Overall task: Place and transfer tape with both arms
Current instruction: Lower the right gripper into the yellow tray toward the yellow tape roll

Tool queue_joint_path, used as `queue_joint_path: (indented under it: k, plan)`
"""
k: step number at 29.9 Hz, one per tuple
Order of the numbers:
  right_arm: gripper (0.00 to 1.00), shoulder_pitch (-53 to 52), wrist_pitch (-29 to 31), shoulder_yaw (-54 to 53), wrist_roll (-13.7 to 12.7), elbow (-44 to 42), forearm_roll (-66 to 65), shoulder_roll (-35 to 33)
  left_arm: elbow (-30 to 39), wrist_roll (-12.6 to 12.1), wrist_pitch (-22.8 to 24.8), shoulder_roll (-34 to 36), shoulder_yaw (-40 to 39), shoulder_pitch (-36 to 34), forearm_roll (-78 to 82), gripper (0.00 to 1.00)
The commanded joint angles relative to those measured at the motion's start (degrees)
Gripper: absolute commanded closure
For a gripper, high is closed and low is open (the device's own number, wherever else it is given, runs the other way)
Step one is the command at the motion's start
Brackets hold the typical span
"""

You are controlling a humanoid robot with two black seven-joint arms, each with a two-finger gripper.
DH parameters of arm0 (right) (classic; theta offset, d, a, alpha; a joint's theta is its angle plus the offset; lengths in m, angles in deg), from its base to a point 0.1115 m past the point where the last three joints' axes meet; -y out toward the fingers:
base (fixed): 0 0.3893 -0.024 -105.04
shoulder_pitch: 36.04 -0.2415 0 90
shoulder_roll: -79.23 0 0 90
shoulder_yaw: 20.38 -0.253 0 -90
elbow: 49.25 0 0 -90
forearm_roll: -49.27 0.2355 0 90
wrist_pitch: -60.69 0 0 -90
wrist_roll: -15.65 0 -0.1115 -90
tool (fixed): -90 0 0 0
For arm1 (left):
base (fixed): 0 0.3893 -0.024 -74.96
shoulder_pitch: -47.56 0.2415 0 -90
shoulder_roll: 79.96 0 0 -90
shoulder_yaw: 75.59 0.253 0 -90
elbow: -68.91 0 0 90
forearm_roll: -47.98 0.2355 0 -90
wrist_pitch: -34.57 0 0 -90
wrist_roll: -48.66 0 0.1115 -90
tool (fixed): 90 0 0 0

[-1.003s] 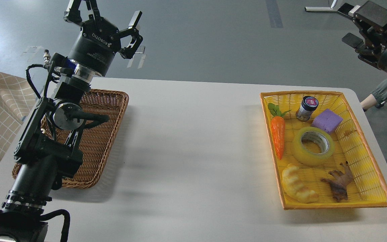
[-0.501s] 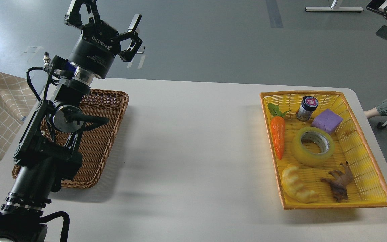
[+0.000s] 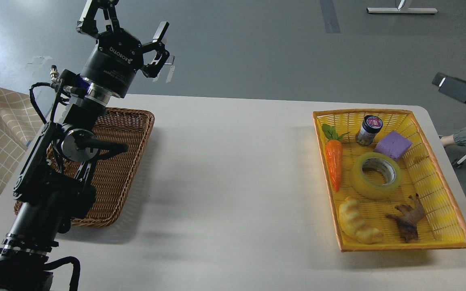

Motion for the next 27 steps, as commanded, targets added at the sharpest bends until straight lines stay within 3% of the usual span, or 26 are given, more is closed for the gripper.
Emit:
queue_joint_path:
  k: [1,5,27]
  plan:
    - [0.02,0.3,0.0,1.7,0.0,-0.2,-7.3,2.5,0.0,0.1,0.0,0.0,0.0,-0.1,0.1,0.02]
    - [0.03,1.5,0.0,4.8,0.0,-0.1,-19.6,6.5,0.0,0.1,0.1,0.1,-0.1,0.0,0.1,0.02]
    - [0.12,6.5,0.0,5.2,0.0,-7.7,-21.1,16.1,0.0,0.3,0.2,2.1,-0.5,1.0,-0.3,0.02]
